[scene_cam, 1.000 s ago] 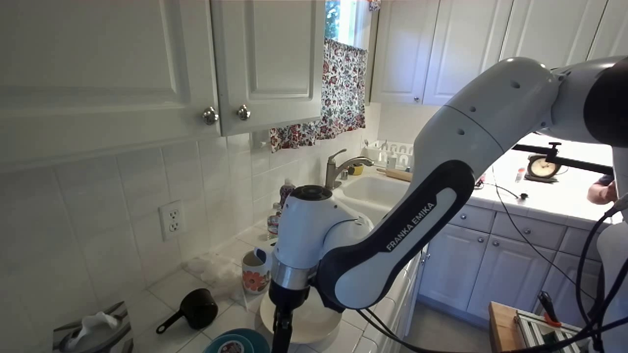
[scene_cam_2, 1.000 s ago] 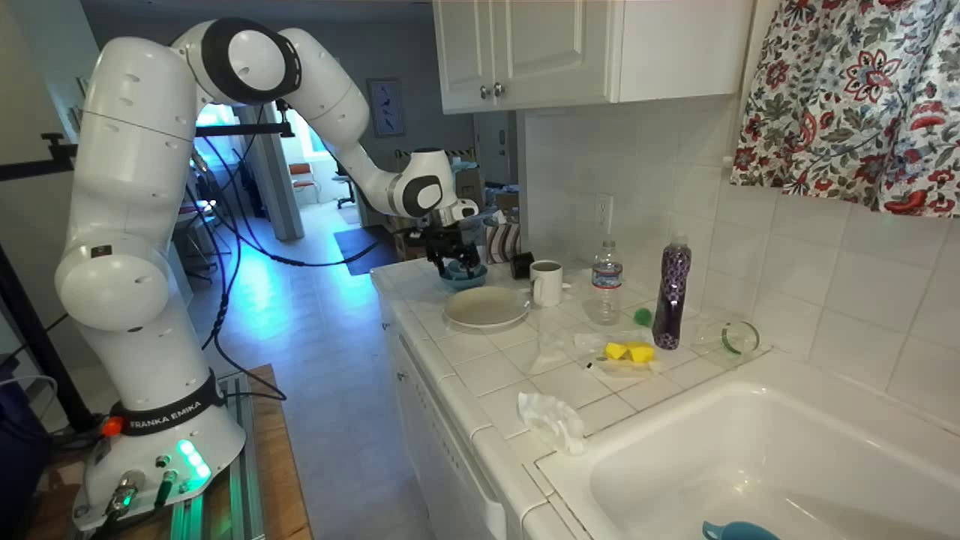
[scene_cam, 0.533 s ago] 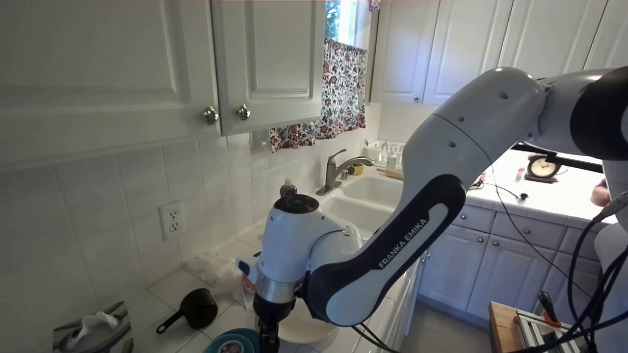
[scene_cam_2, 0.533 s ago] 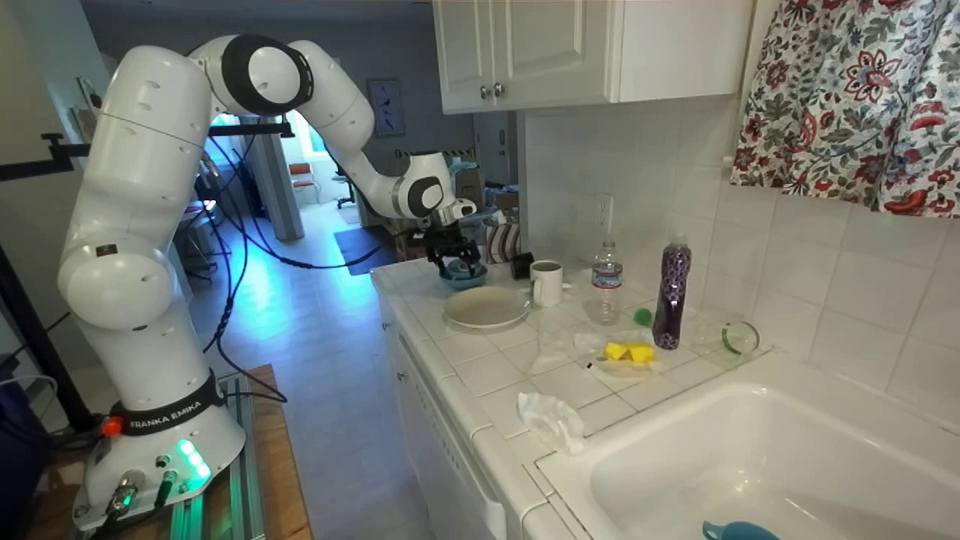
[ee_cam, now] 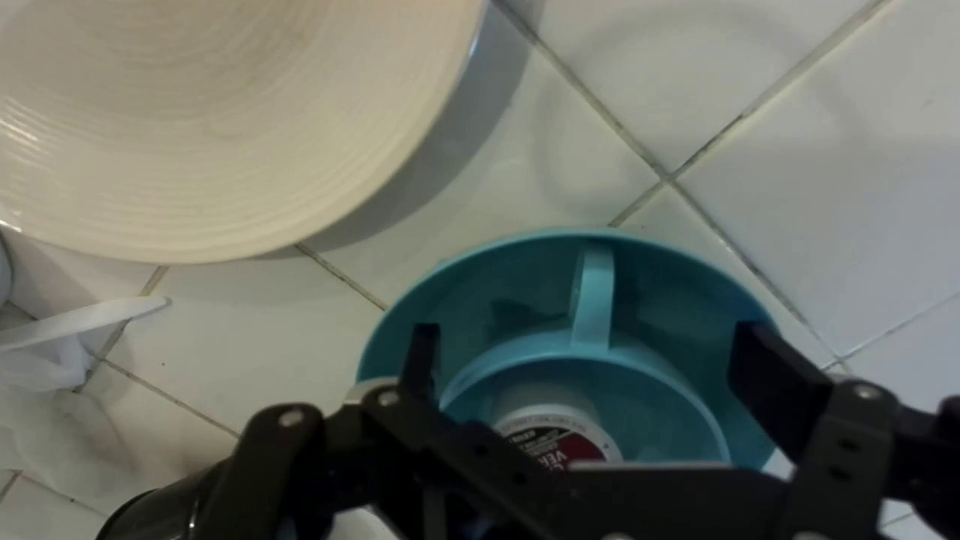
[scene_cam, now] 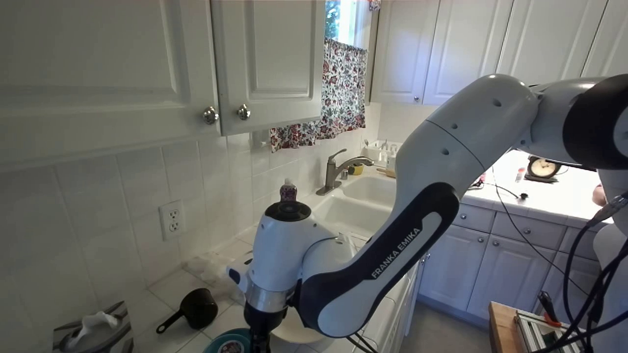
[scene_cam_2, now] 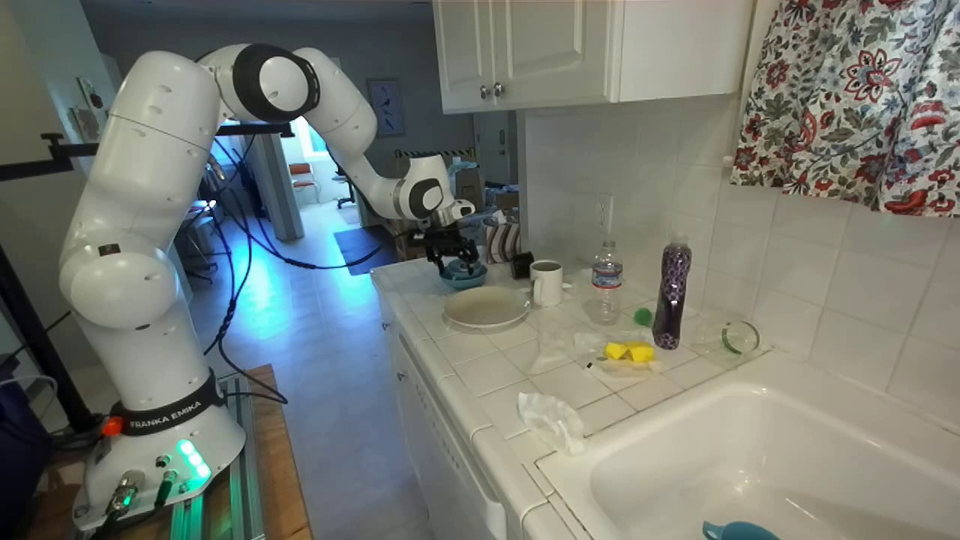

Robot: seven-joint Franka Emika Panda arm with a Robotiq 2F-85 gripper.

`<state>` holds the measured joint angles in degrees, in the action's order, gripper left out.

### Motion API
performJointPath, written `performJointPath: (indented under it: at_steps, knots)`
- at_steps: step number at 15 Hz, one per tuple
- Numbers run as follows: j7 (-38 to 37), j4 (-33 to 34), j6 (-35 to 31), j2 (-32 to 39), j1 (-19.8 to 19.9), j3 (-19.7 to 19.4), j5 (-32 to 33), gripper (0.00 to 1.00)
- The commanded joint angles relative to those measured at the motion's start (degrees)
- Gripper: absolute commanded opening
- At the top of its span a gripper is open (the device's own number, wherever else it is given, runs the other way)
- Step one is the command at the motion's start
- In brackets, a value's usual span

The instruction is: Remove the blue cup from the blue bowl, put it on the white plate, remove the white container from the blue cup and put it on the countertop

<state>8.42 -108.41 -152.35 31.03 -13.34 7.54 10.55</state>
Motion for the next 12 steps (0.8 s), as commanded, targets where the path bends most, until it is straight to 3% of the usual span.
performJointPath:
  at_steps: [1,7,12]
  knots:
    - [0.2,2.3,0.6,1.7,0.0,-0.1,0.6,0.96]
    - [-0.1,2.6,0.5,2.4,0.1,0.1,0.1,0.76]
    - [-0.7,2.2,0.5,2.5,0.4,0.0,-0.3,0.68]
